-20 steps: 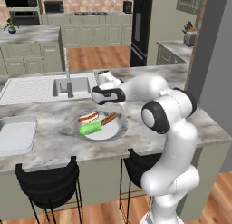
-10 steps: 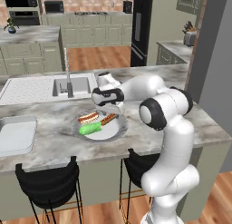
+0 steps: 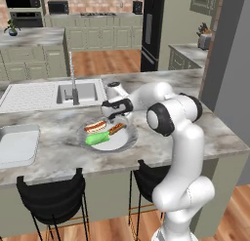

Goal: Place one cooked food and one vegetable from the large plate to each tupperware container.

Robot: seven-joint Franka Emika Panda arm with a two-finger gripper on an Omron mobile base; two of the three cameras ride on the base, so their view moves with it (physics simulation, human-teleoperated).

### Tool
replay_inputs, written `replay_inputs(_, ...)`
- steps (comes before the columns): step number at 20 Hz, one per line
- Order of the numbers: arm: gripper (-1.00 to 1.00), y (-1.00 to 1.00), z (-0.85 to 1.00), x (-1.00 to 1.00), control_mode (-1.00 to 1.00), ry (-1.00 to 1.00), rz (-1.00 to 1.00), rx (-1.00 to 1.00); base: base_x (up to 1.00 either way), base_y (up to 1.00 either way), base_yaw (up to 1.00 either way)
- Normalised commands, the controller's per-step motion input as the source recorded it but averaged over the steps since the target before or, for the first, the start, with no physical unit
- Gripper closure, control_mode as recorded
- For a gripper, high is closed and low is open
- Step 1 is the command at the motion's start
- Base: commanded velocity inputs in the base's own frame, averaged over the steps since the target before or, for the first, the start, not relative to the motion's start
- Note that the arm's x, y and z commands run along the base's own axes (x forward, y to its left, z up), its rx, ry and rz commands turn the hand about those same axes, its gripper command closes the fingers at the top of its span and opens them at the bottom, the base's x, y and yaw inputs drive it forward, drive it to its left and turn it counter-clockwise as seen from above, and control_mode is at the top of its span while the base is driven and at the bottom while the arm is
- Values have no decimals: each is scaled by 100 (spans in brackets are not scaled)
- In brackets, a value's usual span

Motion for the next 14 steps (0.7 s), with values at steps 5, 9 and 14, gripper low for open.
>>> replay_inputs(5, -100, 0, -24, 61, -100, 0, 0, 0, 0, 0, 0)
replay_inputs(9, -100, 1, -23, 36, -100, 6, 0, 0, 0, 0, 0)
replay_inputs(14, -100, 1, -23, 3, -100, 7, 0, 0, 0, 0, 0)
